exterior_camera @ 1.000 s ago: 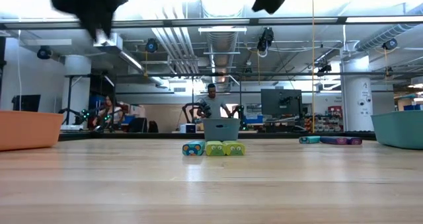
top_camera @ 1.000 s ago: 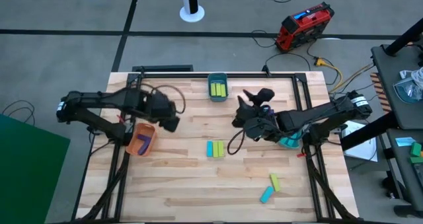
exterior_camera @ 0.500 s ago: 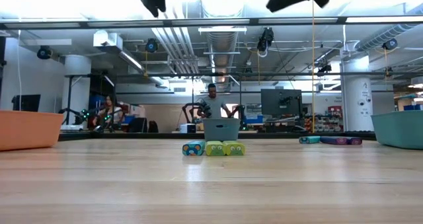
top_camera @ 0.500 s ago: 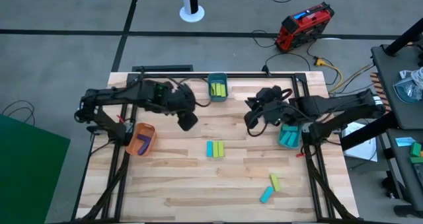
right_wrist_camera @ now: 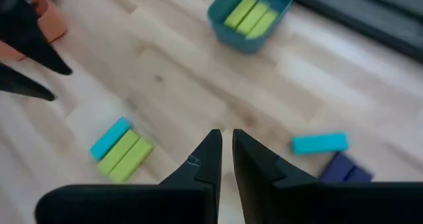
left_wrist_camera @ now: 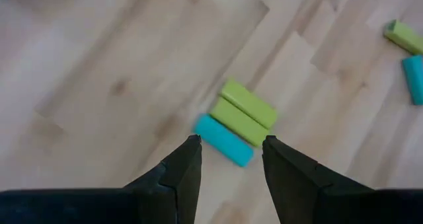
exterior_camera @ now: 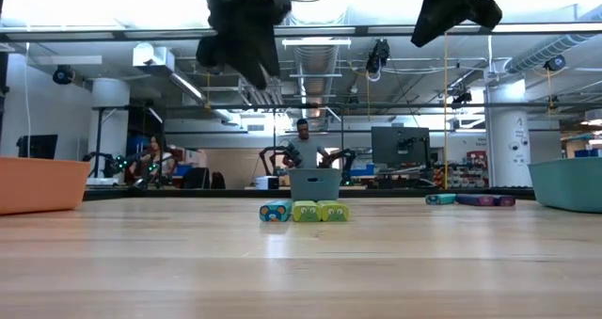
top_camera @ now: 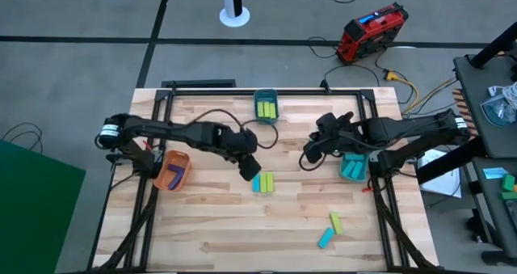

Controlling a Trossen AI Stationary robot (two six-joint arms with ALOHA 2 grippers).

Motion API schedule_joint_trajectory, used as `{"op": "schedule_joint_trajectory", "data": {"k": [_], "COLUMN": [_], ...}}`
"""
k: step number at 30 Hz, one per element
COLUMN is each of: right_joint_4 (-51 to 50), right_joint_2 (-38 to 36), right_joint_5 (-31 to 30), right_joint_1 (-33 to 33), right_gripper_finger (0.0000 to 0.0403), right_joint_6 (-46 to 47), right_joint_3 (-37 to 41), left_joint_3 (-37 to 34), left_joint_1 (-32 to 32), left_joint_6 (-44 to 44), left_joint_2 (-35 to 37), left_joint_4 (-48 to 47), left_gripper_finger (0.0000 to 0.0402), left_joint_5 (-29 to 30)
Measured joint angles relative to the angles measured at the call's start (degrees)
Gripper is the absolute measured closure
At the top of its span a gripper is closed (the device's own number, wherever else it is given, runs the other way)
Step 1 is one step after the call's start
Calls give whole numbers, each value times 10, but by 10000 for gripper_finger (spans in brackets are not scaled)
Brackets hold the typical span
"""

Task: Sort blocks
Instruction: Put the violet block into the orange bin

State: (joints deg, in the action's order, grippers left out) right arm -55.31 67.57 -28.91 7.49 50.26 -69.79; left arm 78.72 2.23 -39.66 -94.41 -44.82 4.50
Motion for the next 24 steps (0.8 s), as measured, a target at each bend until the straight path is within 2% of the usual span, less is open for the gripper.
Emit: {"op": "schedule_joint_trajectory", "data": {"k": [5,10,12,14,16,20,24], "right_joint_4": [-4,-18,-30,-58,-70,-70,-103], "right_joint_2": [0,5,11,21,38,85,140], "right_joint_5": [71,125,139,186,242,262,291], "right_joint_1": [0,0,-10,-43,-87,-181,-276], "right_gripper_finger": [375,375,376,379,385,392,390], "right_joint_6": [41,78,146,213,185,50,-69], "right_joint_3": [4,5,5,2,1,1,0], "left_joint_3": [-53,-56,-45,-30,-12,25,55], "left_joint_1": [8,10,10,11,12,15,14], "left_joint_6": [-60,-65,-62,-47,-35,5,50], "left_joint_2": [0,0,0,4,15,52,94], "left_joint_4": [47,44,34,28,10,-43,-101], "left_gripper_finger": [263,263,263,263,263,263,263], "left_joint_5": [-36,-40,-40,-25,12,95,116]}}
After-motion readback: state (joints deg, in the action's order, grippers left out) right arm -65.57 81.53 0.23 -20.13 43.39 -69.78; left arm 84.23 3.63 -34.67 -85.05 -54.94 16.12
